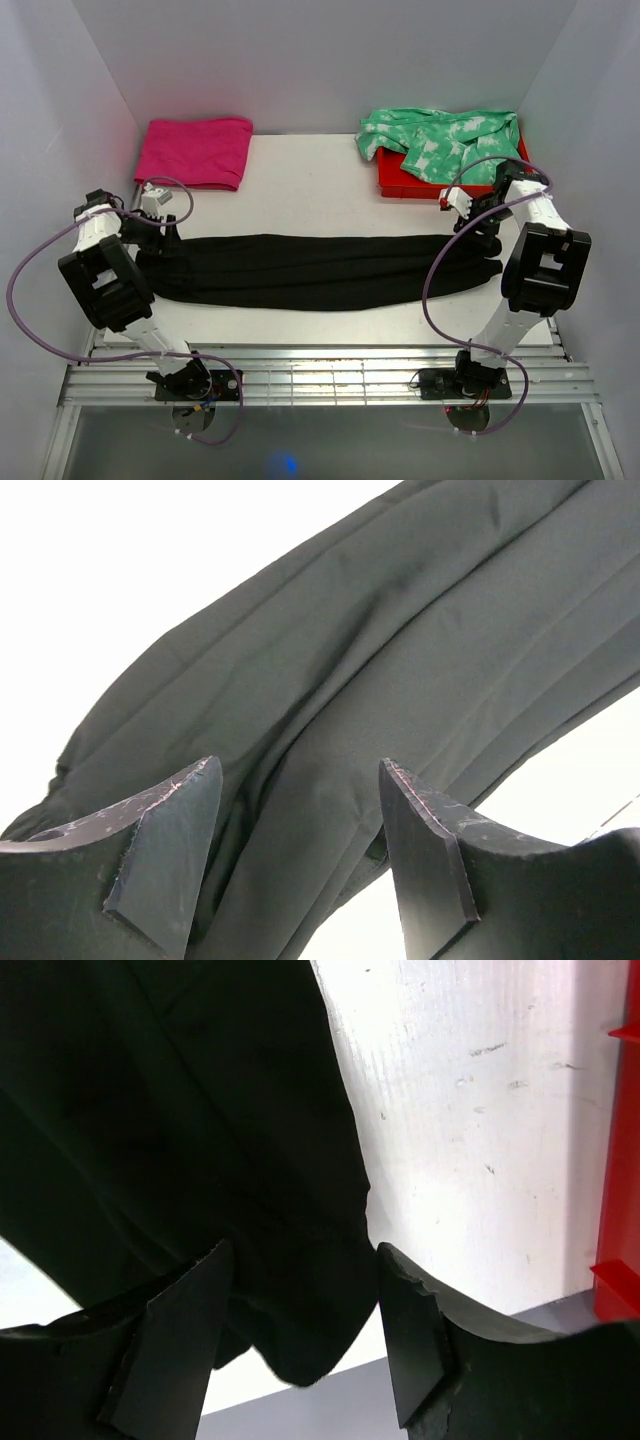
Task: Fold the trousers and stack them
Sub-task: Fold the trousers
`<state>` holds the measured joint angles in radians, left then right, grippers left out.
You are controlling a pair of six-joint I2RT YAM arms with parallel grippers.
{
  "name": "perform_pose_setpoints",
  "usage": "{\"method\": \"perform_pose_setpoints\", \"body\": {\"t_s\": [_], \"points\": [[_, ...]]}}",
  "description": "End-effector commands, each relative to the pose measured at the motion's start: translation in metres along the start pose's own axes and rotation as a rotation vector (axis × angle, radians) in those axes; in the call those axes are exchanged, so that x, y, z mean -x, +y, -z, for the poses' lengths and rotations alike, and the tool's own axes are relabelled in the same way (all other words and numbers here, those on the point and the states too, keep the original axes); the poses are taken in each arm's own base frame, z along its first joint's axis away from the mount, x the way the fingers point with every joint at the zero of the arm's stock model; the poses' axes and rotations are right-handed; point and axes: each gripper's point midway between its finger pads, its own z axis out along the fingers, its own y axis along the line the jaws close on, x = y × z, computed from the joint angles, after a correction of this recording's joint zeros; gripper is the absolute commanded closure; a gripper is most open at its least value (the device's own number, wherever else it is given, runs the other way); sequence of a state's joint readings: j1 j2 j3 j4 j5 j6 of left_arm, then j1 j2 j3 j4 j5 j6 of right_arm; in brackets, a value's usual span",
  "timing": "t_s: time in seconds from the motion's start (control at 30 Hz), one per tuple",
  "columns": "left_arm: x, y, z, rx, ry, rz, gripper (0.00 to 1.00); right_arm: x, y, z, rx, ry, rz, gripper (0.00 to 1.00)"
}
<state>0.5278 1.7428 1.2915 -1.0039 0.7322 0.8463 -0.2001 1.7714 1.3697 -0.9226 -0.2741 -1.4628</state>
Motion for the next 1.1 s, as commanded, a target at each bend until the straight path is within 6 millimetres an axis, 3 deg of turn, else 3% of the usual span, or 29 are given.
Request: {"method": "perform_pose_setpoints", "body": {"t_s": [0.0,0.13,0.23,0.4,0.47,0.5,0.53,0.63,0.8,0.9,1.07], "points": [[0.006,-0.005,-0.002,-0.042,-0.014,0.013,0.25,0.006,-0.009,-0.002,-0.017,0.013,0.084,0.34],[0.003,0.0,-0.002,-0.028,0.003,0.02,0.25,0.006,0.014,-0.021,0.067,0.022,0.111,0.36],[0.0,0.005,-0.001,-0.022,0.003,0.043,0.25,-0.001,0.026,-0.029,0.091,0.049,0.131,0.5],[-0.002,0.017,0.001,-0.016,-0.003,0.084,0.25,-0.004,0.028,-0.03,0.089,0.064,0.177,0.6],[-0.005,0.021,0.002,-0.022,0.002,0.111,0.25,-0.007,0.03,-0.029,0.095,0.08,0.19,0.8],[-0.004,0.026,0.005,-0.011,-0.001,0.113,0.25,-0.009,0.031,-0.028,0.103,0.088,0.194,0.85],[-0.004,0.029,0.007,-0.004,-0.002,0.116,0.25,-0.007,0.025,-0.023,0.089,0.091,0.195,0.92],[-0.005,0.038,0.018,0.024,-0.009,0.116,0.27,0.0,0.005,-0.001,0.0,0.068,0.192,0.92],[-0.014,0.052,0.036,0.081,0.017,0.049,0.34,0.027,-0.042,0.063,-0.206,-0.022,0.181,0.92],[-0.02,0.055,0.044,0.092,0.026,-0.044,0.42,0.034,-0.048,0.083,-0.268,-0.039,0.2,0.92],[-0.029,0.045,0.049,0.027,0.03,-0.212,0.43,0.036,-0.046,0.089,-0.298,-0.034,0.222,0.92]]}}
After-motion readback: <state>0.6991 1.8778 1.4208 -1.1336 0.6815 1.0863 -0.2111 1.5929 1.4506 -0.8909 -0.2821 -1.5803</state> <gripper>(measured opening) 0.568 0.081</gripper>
